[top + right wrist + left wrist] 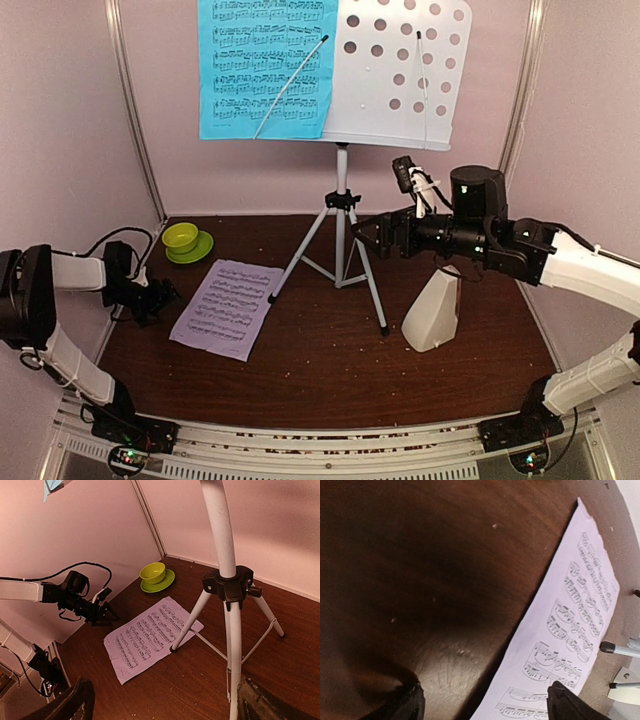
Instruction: Set up the instrument practice props
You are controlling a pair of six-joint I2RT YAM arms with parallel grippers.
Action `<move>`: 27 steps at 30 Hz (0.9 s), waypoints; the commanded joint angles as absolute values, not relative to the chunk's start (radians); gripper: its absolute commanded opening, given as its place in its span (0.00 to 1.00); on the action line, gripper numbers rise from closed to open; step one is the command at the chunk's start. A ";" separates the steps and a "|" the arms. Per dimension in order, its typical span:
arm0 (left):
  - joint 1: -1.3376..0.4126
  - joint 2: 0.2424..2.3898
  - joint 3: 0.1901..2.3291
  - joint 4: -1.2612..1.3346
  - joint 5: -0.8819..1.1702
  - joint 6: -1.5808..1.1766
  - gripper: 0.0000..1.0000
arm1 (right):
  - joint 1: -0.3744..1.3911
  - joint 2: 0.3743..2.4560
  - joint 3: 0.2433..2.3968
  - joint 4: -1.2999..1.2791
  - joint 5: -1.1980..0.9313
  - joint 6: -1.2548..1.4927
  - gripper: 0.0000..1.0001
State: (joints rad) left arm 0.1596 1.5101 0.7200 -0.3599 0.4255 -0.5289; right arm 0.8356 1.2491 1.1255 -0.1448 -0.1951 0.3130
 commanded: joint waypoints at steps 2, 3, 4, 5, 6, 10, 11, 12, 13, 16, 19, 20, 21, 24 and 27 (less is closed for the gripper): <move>0.179 1.635 0.698 -0.245 0.590 -0.453 0.83 | 0.842 1.264 1.189 -0.177 -0.221 0.283 1.00; 0.179 1.652 0.703 -0.234 0.609 -0.454 0.81 | 0.843 1.266 1.195 -0.181 -0.222 0.278 1.00; 0.179 1.675 0.707 -0.221 0.627 -0.457 0.79 | 0.842 1.271 1.200 -0.185 -0.224 0.275 1.00; 0.177 1.684 0.711 -0.214 0.644 -0.458 0.77 | 0.842 1.274 1.206 -0.188 -0.225 0.270 1.00; 0.175 1.700 0.714 -0.213 0.659 -0.456 0.75 | 0.842 1.277 1.212 -0.191 -0.227 0.267 1.00; 0.143 1.716 0.716 -0.213 0.691 -0.456 0.70 | 0.842 1.291 1.238 -0.203 -0.230 0.259 1.00; 0.129 1.722 0.715 -0.213 0.702 -0.456 0.69 | 0.842 1.295 1.242 -0.203 -0.232 0.258 1.00; 0.116 1.729 0.714 -0.210 0.709 -0.458 0.68 | 0.842 1.298 1.246 -0.203 -0.234 0.256 1.00; 0.099 1.736 0.711 -0.204 0.714 -0.465 0.67 | 0.842 1.301 1.249 -0.204 -0.236 0.255 1.00; 0.048 1.745 0.702 -0.180 0.735 -0.489 0.65 | 0.842 1.311 1.261 -0.210 -0.242 0.250 1.00; 0.024 1.721 0.669 -0.133 0.748 -0.530 0.63 | 0.842 1.309 1.262 -0.214 -0.238 0.244 1.00; 0.023 1.706 0.655 -0.118 0.751 -0.549 0.62 | 0.842 1.308 1.260 -0.214 -0.235 0.243 1.00; 0.023 1.691 0.640 -0.104 0.754 -0.561 0.61 | 0.842 1.306 1.259 -0.213 -0.236 0.242 1.00; 0.023 1.630 0.604 -0.085 0.761 -0.584 0.61 | 0.842 1.302 1.250 -0.209 -0.232 0.242 1.00; 0.023 1.578 0.571 -0.084 0.763 -0.598 0.64 | 0.843 1.297 1.243 -0.202 -0.229 0.243 1.00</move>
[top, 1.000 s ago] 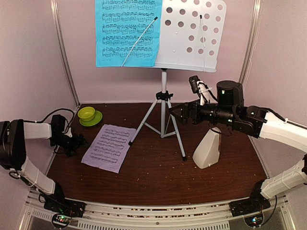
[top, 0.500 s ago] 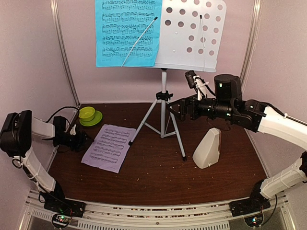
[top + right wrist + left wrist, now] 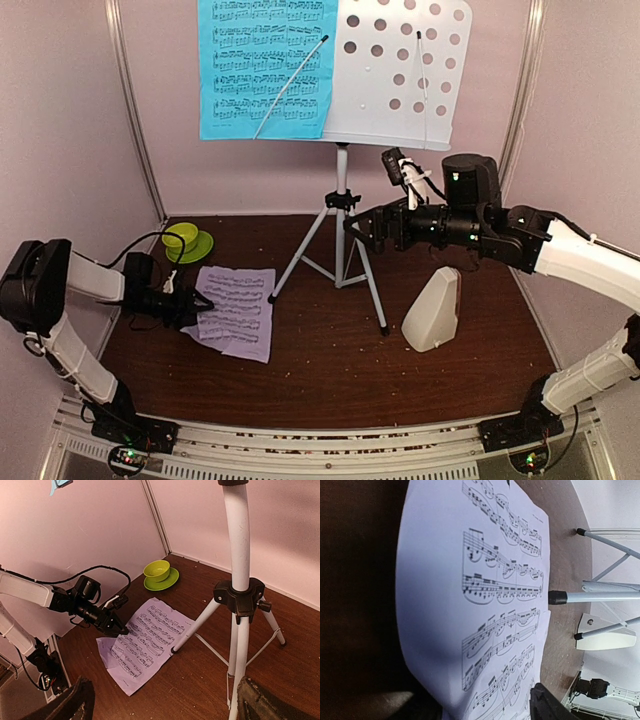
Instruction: Set up the instrument practice props
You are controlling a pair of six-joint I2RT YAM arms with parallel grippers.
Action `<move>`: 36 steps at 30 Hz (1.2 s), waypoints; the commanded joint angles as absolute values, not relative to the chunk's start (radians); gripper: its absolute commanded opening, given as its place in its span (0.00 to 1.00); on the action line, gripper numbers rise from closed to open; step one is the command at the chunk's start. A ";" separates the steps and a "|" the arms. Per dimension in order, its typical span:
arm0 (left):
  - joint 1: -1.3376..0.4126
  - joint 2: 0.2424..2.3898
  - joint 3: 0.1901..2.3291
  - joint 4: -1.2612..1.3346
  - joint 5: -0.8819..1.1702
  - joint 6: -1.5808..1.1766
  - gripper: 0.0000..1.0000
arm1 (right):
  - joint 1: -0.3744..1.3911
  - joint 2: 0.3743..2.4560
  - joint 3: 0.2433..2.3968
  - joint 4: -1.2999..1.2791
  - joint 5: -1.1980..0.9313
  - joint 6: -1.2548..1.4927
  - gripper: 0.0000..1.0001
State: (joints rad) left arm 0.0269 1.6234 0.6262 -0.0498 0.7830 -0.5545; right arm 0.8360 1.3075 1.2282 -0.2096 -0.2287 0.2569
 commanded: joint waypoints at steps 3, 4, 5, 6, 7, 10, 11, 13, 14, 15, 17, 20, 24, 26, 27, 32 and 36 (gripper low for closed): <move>0.019 1.548 0.529 -0.048 0.780 -0.623 0.72 | 0.843 1.294 1.239 -0.197 -0.226 0.247 1.00; 0.018 1.541 0.517 -0.031 0.789 -0.629 0.74 | 0.842 1.293 1.238 -0.196 -0.227 0.247 1.00; 0.011 1.535 0.505 -0.027 0.793 -0.631 0.77 | 0.843 1.292 1.237 -0.198 -0.226 0.248 1.00; 0.005 1.528 0.499 -0.027 0.796 -0.628 0.79 | 0.842 1.291 1.235 -0.198 -0.226 0.248 1.00; -0.001 1.520 0.492 -0.021 0.797 -0.627 0.80 | 0.842 1.288 1.233 -0.197 -0.224 0.247 1.00; -0.022 1.492 0.452 0.052 0.821 -0.665 0.79 | 0.842 1.285 1.231 -0.196 -0.224 0.247 1.00; -0.032 1.484 0.439 0.080 0.833 -0.692 0.78 | 0.842 1.284 1.230 -0.196 -0.224 0.248 1.00; -0.062 1.468 0.427 0.103 0.839 -0.714 0.74 | 0.842 1.283 1.232 -0.198 -0.224 0.246 1.00; -0.080 1.453 0.424 0.099 0.833 -0.719 0.73 | 0.842 1.282 1.232 -0.200 -0.223 0.244 1.00; -0.103 1.441 0.422 0.091 0.820 -0.725 0.72 | 0.842 1.282 1.233 -0.200 -0.222 0.245 1.00; -0.137 1.423 0.411 0.098 0.800 -0.751 0.70 | 0.842 1.282 1.232 -0.201 -0.222 0.243 1.00; -0.192 1.411 0.387 0.178 0.788 -0.816 0.68 | 0.842 1.282 1.230 -0.200 -0.224 0.242 1.00; -0.238 1.358 0.347 0.305 0.733 -0.917 0.68 | 0.843 1.280 1.232 -0.202 -0.225 0.241 1.00; -0.246 1.340 0.341 0.343 0.715 -0.956 0.69 | 0.842 1.278 1.230 -0.203 -0.223 0.242 1.00; -0.251 1.335 0.348 0.332 0.710 -0.959 0.69 | 0.842 1.277 1.229 -0.204 -0.223 0.241 1.00; -0.296 1.337 0.406 0.182 0.646 -0.892 0.65 | 0.842 1.272 1.221 -0.203 -0.231 0.237 1.00; -0.366 1.400 0.400 0.250 0.639 -0.955 0.60 | 0.865 1.262 1.206 -0.211 -0.285 0.172 0.96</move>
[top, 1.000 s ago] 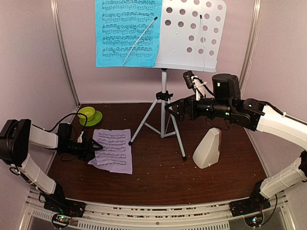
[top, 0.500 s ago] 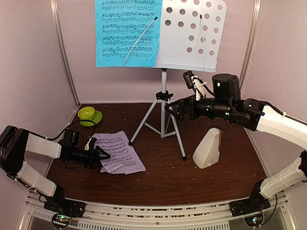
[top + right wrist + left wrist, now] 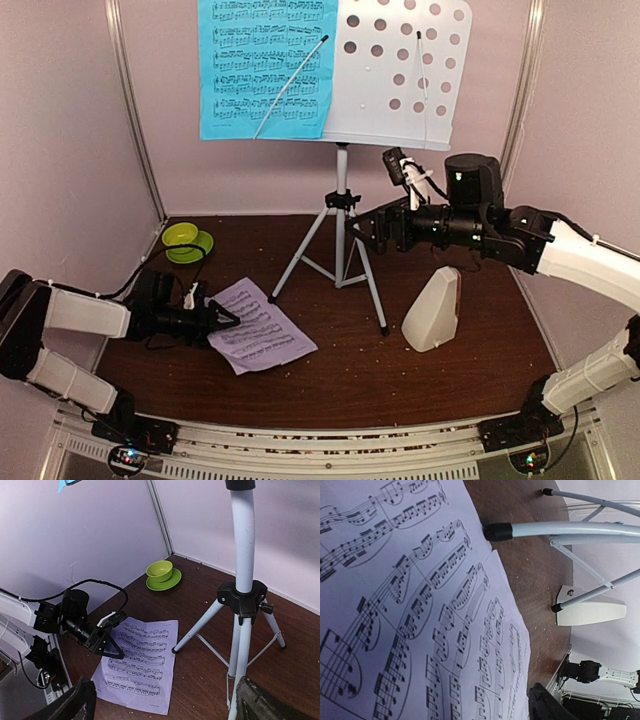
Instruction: Set up the instrument practice props
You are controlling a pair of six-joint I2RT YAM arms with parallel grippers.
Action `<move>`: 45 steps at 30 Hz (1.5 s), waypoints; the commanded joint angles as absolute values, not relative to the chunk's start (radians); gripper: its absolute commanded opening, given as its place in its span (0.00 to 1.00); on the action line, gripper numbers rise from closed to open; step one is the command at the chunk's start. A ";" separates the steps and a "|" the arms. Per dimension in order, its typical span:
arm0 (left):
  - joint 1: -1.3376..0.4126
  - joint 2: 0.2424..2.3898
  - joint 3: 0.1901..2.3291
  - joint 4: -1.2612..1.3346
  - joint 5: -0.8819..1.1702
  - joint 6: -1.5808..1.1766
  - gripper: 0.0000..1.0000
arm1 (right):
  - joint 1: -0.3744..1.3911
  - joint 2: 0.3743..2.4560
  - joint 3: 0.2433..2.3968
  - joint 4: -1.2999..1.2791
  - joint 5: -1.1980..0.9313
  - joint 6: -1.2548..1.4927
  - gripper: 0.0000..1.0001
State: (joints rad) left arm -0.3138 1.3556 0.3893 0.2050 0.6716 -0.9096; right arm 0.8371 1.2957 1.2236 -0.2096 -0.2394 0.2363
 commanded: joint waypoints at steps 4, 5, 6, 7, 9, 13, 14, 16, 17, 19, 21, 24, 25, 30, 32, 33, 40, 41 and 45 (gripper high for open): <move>-0.424 1.427 0.403 0.283 0.605 -0.995 0.58 | 0.959 1.259 1.153 -0.234 -0.259 0.032 0.88; -0.430 1.428 0.405 0.284 0.593 -1.006 0.56 | 0.988 1.263 1.126 -0.228 -0.240 0.004 0.85; -0.435 1.428 0.406 0.288 0.588 -1.015 0.54 | 1.026 1.270 1.108 -0.222 -0.226 -0.019 0.84; -0.440 1.426 0.409 0.289 0.583 -1.023 0.52 | 1.056 1.282 1.099 -0.221 -0.208 -0.038 0.83; -0.452 1.408 0.419 0.282 0.571 -1.036 0.47 | 1.100 1.313 1.084 -0.211 -0.189 -0.055 0.80; -0.490 1.358 0.451 0.210 0.532 -1.036 0.39 | 1.130 1.344 1.074 -0.194 -0.179 -0.017 0.78; -0.497 1.342 0.454 0.192 0.523 -1.037 0.37 | 1.132 1.342 1.068 -0.185 -0.174 -0.005 0.78; -0.505 1.306 0.451 0.156 0.511 -1.036 0.31 | 1.132 1.330 1.048 -0.169 -0.160 0.005 0.78; -0.507 1.284 0.447 0.132 0.501 -1.033 0.26 | 1.131 1.322 1.040 -0.163 -0.153 0.005 0.78; -0.511 1.231 0.439 0.080 0.493 -1.017 0.18 | 1.131 1.305 1.028 -0.165 -0.138 -0.002 0.80; -0.513 1.173 0.436 0.006 0.493 -0.987 0.15 | 1.129 1.286 1.020 -0.180 -0.113 -0.009 0.82; -0.512 1.066 0.438 -0.118 0.506 -0.921 0.12 | 1.115 1.258 1.007 -0.190 -0.098 0.002 0.83; -0.515 1.031 0.439 -0.156 0.507 -0.903 0.11 | 1.111 1.249 0.998 -0.189 -0.099 0.011 0.84; -0.525 0.835 0.419 -0.244 0.531 -0.837 0.02 | 1.072 1.222 0.960 -0.143 -0.137 0.122 0.84; -0.527 0.766 0.416 -0.250 0.545 -0.824 0.00 | 1.048 1.216 0.948 -0.121 -0.160 0.178 0.84; -0.529 0.734 0.415 -0.237 0.560 -0.815 0.00 | 1.035 1.213 0.942 -0.107 -0.177 0.218 0.84; -0.547 0.602 0.505 -0.194 0.663 -0.678 0.00 | 0.949 1.209 0.914 0.005 -0.326 0.335 0.86; -0.552 0.607 0.520 -0.200 0.682 -0.660 0.00 | 0.941 1.213 0.918 0.005 -0.346 0.339 0.86; -0.641 0.650 0.606 -0.271 0.651 -0.549 0.00 | 0.910 1.220 0.922 0.020 -0.434 0.362 0.90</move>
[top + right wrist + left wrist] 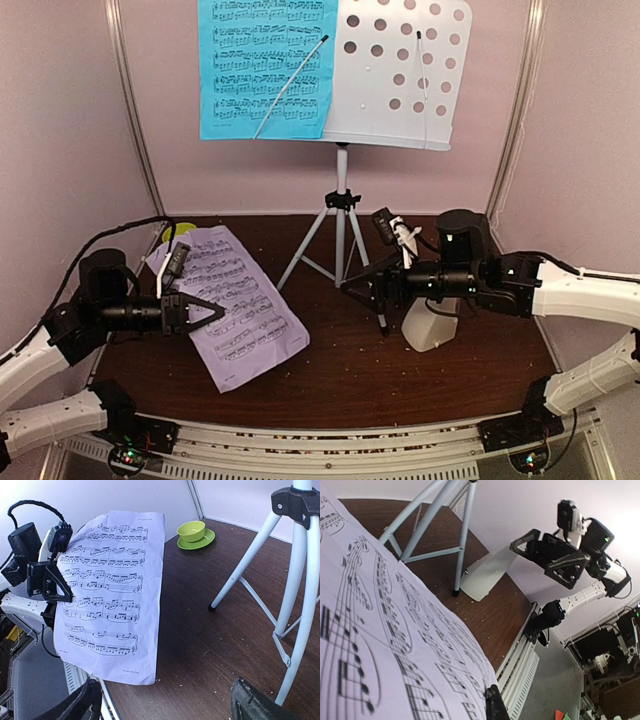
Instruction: Set up the instrument practice props
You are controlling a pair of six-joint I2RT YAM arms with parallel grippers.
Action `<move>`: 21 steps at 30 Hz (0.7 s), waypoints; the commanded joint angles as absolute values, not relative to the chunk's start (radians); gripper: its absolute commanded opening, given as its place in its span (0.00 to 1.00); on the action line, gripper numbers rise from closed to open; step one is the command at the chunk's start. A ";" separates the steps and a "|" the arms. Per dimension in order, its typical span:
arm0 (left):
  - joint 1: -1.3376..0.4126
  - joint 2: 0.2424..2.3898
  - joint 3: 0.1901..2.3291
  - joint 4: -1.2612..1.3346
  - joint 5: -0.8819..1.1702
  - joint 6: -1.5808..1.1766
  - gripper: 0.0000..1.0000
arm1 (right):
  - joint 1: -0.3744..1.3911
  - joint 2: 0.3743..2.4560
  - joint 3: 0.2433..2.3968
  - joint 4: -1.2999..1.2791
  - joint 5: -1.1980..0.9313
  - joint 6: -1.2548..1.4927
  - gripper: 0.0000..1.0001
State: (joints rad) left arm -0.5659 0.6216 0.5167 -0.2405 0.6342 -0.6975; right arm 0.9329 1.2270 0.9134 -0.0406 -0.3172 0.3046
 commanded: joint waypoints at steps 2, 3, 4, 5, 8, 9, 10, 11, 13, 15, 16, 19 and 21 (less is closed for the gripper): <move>-0.707 0.690 0.654 -0.296 0.607 -0.489 0.00 | 0.895 1.220 0.905 0.062 -0.470 0.393 0.92; -0.740 0.712 0.678 -0.311 0.583 -0.456 0.01 | 0.886 1.220 0.895 0.088 -0.496 0.413 0.93; -0.775 0.731 0.704 -0.336 0.550 -0.414 0.01 | 0.879 1.221 0.885 0.116 -0.512 0.433 0.94; -0.809 0.752 0.733 -0.362 0.510 -0.373 0.02 | 0.871 1.224 0.877 0.140 -0.530 0.454 0.95; -0.905 0.804 0.801 -0.386 0.409 -0.271 0.02 | 0.854 1.238 0.864 0.194 -0.588 0.492 0.97; -0.928 0.819 0.817 -0.386 0.383 -0.251 0.02 | 0.853 1.241 0.864 0.200 -0.603 0.494 0.98; -0.946 0.833 0.839 -0.384 0.364 -0.230 0.01 | 0.853 1.245 0.862 0.204 -0.620 0.494 0.98; -0.961 0.847 0.856 -0.385 0.349 -0.211 0.01 | 0.853 1.248 0.861 0.209 -0.635 0.495 0.98; -0.977 0.873 0.886 -0.385 0.333 -0.177 0.01 | 0.853 1.248 0.856 0.219 -0.659 0.503 0.98; -0.989 0.894 0.913 -0.383 0.322 -0.147 0.01 | 0.853 1.246 0.853 0.226 -0.670 0.506 0.97; -0.992 0.901 0.925 -0.377 0.320 -0.138 0.01 | 0.853 1.246 0.850 0.229 -0.674 0.506 0.97; -0.998 0.924 0.954 -0.363 0.324 -0.115 0.01 | 0.853 1.258 0.848 0.238 -0.675 0.504 0.93; -1.001 0.937 0.974 -0.356 0.333 -0.103 0.01 | 0.854 1.265 0.847 0.258 -0.674 0.501 0.92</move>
